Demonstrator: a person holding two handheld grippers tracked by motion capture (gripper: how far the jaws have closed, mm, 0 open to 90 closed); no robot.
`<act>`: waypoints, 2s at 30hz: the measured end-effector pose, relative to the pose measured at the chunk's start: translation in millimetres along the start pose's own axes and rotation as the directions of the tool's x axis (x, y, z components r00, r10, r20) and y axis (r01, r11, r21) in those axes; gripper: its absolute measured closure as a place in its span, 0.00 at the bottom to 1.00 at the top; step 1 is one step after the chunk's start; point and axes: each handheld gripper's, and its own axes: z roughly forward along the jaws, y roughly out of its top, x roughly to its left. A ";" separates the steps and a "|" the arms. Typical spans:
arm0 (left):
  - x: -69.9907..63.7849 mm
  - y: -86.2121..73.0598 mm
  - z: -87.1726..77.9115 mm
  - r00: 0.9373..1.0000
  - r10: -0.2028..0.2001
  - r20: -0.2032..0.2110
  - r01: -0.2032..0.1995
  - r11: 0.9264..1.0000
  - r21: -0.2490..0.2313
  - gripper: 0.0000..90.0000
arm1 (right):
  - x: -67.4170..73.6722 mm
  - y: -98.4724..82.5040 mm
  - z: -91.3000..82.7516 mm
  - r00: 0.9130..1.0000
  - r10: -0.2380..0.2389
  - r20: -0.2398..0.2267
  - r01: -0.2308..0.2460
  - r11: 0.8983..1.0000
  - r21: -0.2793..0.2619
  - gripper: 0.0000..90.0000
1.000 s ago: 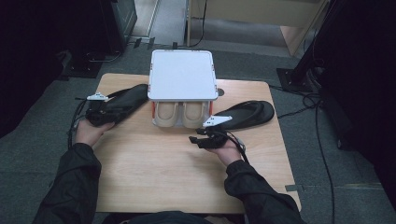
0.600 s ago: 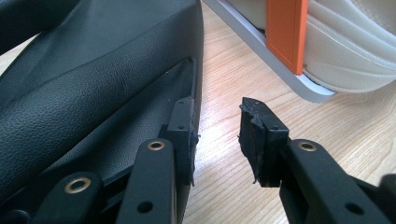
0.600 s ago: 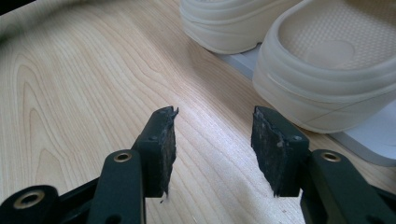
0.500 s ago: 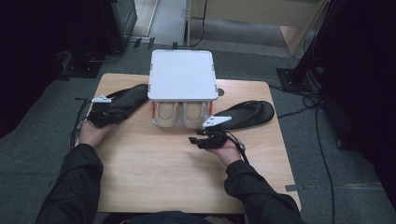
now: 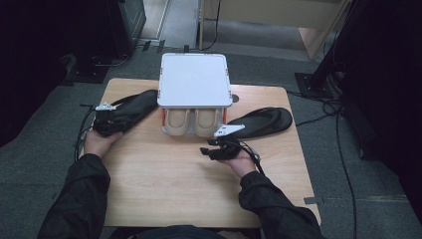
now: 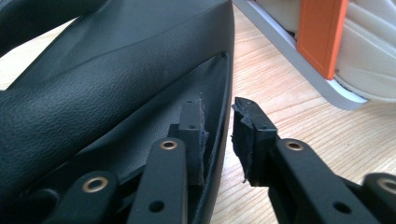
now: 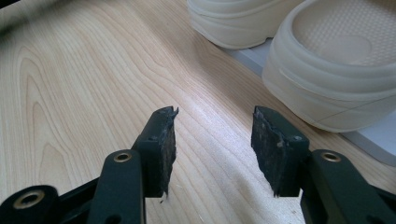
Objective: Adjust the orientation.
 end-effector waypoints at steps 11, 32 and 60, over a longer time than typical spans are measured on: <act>-10.5 -8.8 -16.7 0.998 0.043 0.043 -0.046 0.996 0.080 0.89 | -0.7 0.2 -2.0 1.000 0.009 -0.005 -0.009 1.000 -0.006 0.56; -24.9 -33.4 -41.6 0.993 0.016 0.121 -0.033 0.989 0.141 0.93 | 1.6 1.0 0.4 1.000 -0.004 -0.013 0.004 1.000 -0.007 0.56; 39.3 -25.2 -38.9 0.981 -0.176 -0.080 0.177 0.984 0.007 0.85 | 4.9 -0.4 1.0 1.000 -0.007 -0.015 0.007 1.000 0.006 0.56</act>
